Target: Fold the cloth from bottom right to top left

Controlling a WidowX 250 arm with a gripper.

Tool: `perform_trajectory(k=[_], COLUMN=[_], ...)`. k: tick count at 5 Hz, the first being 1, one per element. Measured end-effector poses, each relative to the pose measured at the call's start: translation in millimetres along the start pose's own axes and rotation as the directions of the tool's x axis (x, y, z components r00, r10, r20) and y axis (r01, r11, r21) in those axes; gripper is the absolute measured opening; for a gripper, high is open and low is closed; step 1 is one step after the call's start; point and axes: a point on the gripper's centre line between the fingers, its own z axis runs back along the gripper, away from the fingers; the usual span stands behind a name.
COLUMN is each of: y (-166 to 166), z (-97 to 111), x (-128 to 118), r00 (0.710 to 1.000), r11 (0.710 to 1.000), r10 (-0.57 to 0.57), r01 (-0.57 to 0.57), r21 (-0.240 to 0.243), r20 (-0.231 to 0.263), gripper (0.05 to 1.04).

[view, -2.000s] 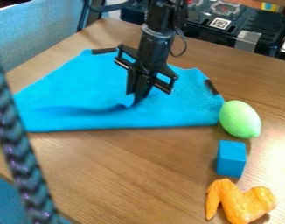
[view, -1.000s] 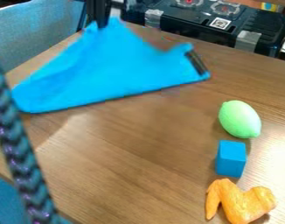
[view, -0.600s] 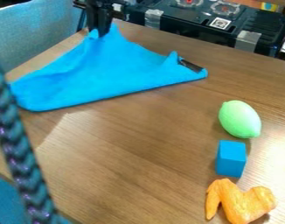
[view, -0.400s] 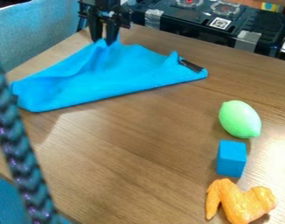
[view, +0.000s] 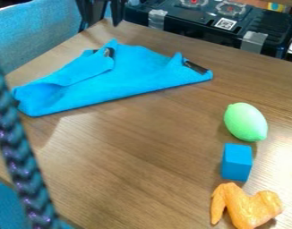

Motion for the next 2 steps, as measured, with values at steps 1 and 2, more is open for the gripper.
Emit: perform_trajectory(k=[1, 2], y=[9, 13], z=[34, 81], x=[3, -17], r00=[0.997, 0.992], r11=[0.994, 0.982], r10=[0.061, 0.053], r01=[-0.057, -0.031], r21=[-0.092, -0.187], r20=[0.048, 0.113], gripper=[1.001, 1.001])
